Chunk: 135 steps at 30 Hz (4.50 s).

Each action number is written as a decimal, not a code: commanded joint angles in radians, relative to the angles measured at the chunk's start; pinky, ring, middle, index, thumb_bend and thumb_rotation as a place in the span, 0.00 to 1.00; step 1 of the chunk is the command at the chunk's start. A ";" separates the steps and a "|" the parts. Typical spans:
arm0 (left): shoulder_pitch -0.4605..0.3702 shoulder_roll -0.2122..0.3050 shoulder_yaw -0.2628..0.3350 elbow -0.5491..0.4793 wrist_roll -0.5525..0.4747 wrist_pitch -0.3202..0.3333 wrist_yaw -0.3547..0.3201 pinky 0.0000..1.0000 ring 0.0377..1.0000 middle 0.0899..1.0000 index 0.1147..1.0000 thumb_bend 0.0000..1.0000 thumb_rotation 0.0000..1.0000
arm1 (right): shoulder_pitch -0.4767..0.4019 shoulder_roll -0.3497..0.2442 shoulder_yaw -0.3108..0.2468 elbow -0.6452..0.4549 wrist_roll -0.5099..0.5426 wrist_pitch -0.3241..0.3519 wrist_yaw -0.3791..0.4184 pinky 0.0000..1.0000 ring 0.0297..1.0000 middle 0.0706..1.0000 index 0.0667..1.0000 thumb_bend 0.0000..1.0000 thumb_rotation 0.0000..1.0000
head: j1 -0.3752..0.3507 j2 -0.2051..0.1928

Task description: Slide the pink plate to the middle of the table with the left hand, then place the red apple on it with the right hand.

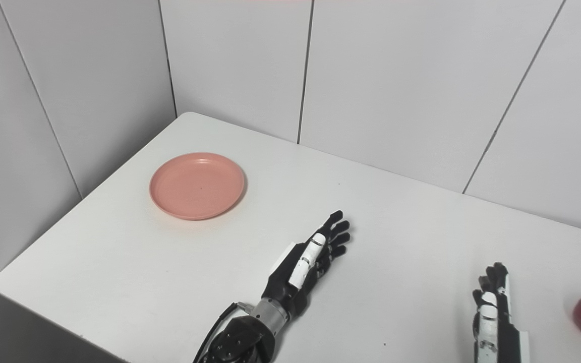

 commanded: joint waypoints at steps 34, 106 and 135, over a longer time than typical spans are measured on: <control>-0.038 0.082 0.025 -0.308 -0.015 0.195 -0.009 0.94 0.91 0.93 0.92 0.43 1.00 | 0.029 0.038 0.013 -0.068 -0.026 0.045 -0.002 1.00 1.00 1.00 1.00 0.00 1.00 | 0.039 -0.011; -0.496 0.548 0.497 0.008 -0.229 0.275 0.023 0.87 0.88 0.88 0.85 0.37 1.00 | 0.031 0.045 0.004 -0.096 -0.001 0.095 0.005 1.00 1.00 1.00 1.00 0.00 1.00 | 0.070 -0.030; -0.500 0.630 0.582 0.295 -0.310 0.210 -0.029 0.89 0.88 0.87 0.85 0.35 1.00 | 0.034 0.027 0.004 -0.101 0.002 0.089 0.011 1.00 1.00 1.00 1.00 0.00 1.00 | 0.085 -0.018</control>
